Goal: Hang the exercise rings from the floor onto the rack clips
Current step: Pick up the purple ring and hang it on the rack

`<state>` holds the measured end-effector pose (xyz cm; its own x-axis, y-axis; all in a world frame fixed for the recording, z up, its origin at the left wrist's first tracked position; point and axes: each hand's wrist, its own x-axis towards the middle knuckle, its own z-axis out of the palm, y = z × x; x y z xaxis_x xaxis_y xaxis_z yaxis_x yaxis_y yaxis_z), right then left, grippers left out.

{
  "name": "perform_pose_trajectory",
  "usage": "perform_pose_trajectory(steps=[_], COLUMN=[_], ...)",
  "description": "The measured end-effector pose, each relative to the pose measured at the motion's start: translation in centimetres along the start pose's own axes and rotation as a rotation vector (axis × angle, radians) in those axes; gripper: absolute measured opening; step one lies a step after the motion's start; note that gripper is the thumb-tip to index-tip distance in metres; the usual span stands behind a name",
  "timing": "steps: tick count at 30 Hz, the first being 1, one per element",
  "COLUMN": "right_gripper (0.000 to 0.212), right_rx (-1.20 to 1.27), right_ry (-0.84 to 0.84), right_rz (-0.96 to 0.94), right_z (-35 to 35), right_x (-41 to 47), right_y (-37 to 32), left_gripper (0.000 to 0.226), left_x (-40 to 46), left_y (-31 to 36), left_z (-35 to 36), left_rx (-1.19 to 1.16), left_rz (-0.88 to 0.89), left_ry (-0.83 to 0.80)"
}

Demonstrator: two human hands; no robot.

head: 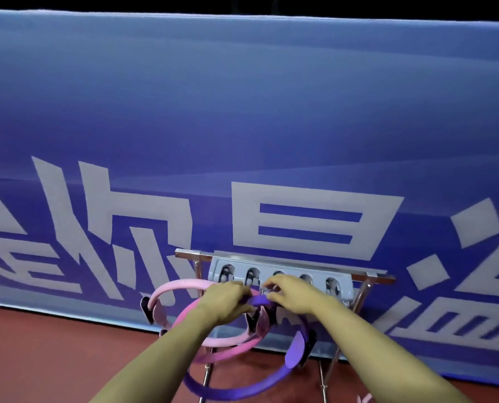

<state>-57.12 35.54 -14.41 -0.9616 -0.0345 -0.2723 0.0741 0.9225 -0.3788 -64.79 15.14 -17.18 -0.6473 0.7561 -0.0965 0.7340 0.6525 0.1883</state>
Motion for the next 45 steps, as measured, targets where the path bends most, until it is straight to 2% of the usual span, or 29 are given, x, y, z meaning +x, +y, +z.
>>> perform_pose_trajectory(steps=[6,10,14,26,30,34,45], right_gripper=[0.032,0.028,0.027,0.027,0.026,0.027,0.025], right_rx=[0.064,0.078,0.083,0.12,0.138,0.154,0.184], right_ry=[0.052,0.053,0.045,0.026,0.041,0.045,0.076], right_rz=[0.129,0.144,0.174,0.211,0.217,0.236,0.234], right_z=[-0.1,0.1,0.6,1.1,0.7,0.6,0.8], right_x=[0.8,0.5,0.3,0.0,0.0,0.0,-0.3], right_y=[1.4,2.0,2.4,3.3,4.0,4.2,3.6], left_gripper=[0.042,0.039,0.037,0.044,0.041,0.049,0.058], left_x=[2.8,3.5,3.8,5.4,5.7,5.7,5.6], left_y=[-1.7,-2.1,-1.9,-2.6,-2.0,-2.1,-2.2], left_z=[0.3,0.3,0.5,1.7,3.0,3.5,3.4], left_rx=[-0.038,-0.029,-0.004,-0.04,0.043,0.182,0.116], left_rz=[0.081,0.146,0.139,-0.034,-0.027,0.026,0.017], left_ry=[-0.09,-0.16,-0.204,-0.118,-0.034,0.012,-0.104])
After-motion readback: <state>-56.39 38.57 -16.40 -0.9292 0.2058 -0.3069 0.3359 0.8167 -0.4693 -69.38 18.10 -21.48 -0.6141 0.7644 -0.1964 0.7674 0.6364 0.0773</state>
